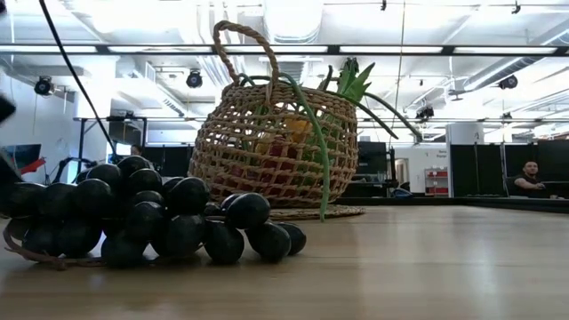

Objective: Build produce basket
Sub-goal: Put the black grapes into the brown basket

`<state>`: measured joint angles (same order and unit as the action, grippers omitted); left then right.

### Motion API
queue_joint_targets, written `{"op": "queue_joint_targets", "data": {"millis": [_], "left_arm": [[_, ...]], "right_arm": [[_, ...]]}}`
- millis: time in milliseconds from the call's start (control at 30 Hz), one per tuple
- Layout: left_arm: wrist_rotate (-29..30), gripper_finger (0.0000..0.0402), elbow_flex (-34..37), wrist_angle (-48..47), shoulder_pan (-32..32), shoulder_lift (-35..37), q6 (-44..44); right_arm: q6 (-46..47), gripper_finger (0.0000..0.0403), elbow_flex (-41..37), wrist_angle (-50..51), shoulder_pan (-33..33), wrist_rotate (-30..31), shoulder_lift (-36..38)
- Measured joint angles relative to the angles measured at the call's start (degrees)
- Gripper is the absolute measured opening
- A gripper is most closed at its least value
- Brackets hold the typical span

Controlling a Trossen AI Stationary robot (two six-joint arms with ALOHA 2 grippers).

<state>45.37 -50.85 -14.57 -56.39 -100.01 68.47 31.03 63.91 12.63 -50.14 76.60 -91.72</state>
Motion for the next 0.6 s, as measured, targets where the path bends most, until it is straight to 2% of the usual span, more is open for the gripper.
{"op": "queue_joint_targets", "data": {"millis": [100,233,400,600], "left_arm": [[0.1,0.0199,0.9,3.1,0.3,-2.4,3.0],[0.3,0.0157,0.9,3.6,1.2,-4.4,3.7],[0.4,0.009,0.8,3.6,2.9,-5.0,2.4],[0.6,0.0011,-0.2,3.7,4.5,-4.4,-3.4]], "right_arm": [[5.3,0.0329,-2.0,0.1,-1.9,5.3,-1.6],[8.8,0.0329,-3.5,0.1,-2.5,8.5,-2.3],[9.3,0.0329,-4.0,0.0,-2.1,9.1,-2.2],[9.0,0.0329,-4.1,0.0,-2.1,9.3,-2.1]]}}
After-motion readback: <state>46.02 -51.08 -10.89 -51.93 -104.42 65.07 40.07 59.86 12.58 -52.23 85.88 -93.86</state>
